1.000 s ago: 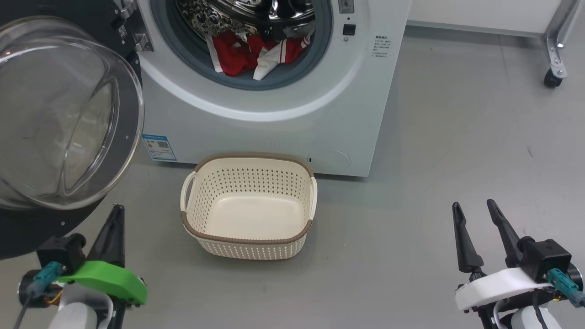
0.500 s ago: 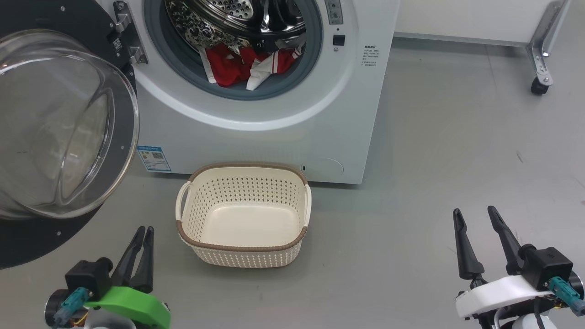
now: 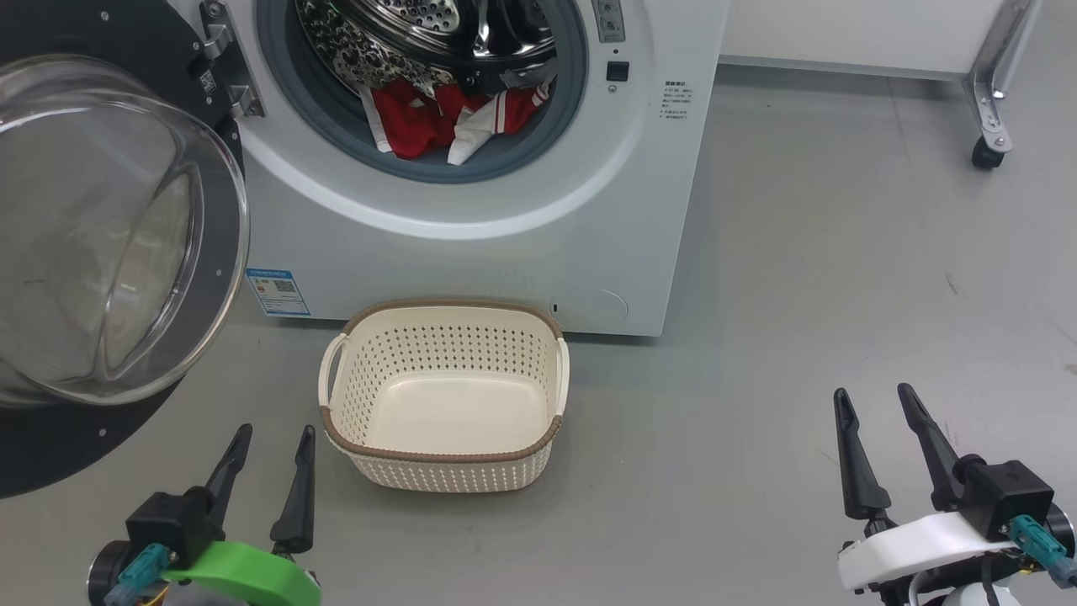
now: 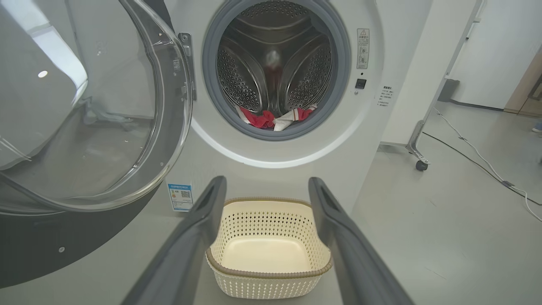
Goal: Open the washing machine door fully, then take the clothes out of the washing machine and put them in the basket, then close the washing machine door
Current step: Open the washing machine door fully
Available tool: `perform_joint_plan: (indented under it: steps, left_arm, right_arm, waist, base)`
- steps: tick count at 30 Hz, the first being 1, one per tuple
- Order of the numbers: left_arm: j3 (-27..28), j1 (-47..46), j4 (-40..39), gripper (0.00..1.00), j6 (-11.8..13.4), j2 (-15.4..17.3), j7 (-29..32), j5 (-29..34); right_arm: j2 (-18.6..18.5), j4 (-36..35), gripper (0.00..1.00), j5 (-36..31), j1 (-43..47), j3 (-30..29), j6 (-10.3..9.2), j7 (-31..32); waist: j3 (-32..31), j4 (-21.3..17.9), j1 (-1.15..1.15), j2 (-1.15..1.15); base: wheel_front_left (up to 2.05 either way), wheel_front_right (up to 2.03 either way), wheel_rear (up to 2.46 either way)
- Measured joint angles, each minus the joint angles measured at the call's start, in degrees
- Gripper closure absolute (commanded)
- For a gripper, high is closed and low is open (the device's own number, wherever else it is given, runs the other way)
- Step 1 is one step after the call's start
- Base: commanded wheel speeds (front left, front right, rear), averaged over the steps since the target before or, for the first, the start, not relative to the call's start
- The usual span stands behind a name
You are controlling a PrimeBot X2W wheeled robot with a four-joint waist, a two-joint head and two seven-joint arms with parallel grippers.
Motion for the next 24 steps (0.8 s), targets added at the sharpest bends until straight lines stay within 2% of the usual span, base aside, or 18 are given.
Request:
perform_joint_plan:
  steps: [24]
  left_arm:
    - [0.3, 2.7, -3.4, 0.00, 0.0, -0.4, 0.0, 1.1]
  right_arm:
    - [0.4, -0.5, 0.00, -0.3, 1.1, -0.1, 0.02, 0.0]
  waist:
    - [0.0, -0.1, 0.00, 0.00]
  base:
    - [0.00, 0.00, 0.00]
